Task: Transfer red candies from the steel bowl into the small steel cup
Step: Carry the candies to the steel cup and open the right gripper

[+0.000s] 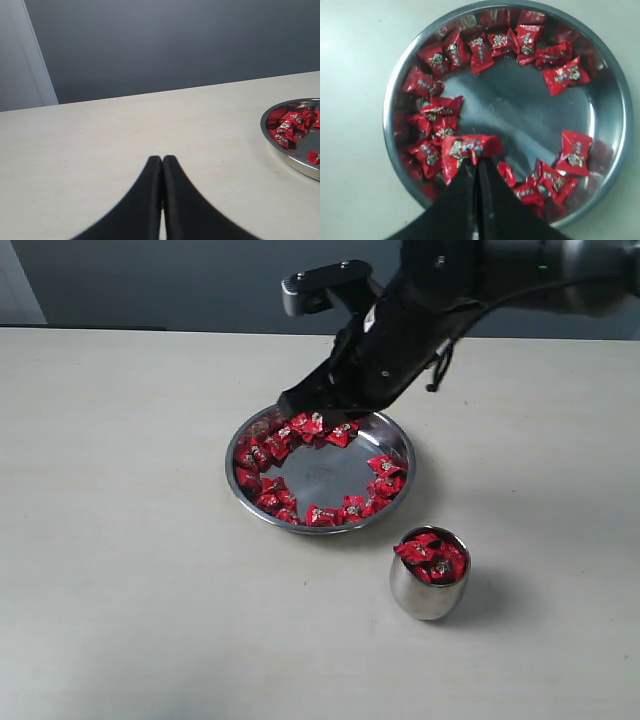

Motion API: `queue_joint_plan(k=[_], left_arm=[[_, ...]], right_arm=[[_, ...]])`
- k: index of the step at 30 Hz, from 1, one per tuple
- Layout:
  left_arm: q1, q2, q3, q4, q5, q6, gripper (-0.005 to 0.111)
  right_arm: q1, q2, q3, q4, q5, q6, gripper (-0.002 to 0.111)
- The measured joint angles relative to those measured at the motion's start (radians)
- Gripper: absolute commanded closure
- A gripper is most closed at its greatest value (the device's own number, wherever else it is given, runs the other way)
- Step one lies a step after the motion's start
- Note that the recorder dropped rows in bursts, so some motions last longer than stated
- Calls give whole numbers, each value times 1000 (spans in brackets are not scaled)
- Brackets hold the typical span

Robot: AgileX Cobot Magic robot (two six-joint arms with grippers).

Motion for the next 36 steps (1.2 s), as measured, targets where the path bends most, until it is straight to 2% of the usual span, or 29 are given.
queue_joint_plan(k=[8,16,25,36], left_arm=[[0,0,0,0,0,0,106],[0,0,0,0,0,0,106],[0,0,0,0,0,0,106],[0,0,0,0,0,0,106]], right_arm=[[0,-364,370,1,-133,58,109],[0,-572,611,19,-164,69,109],[0,-594,724,22,-220,69,109],[0,-594,736,-12,-236,71,109]])
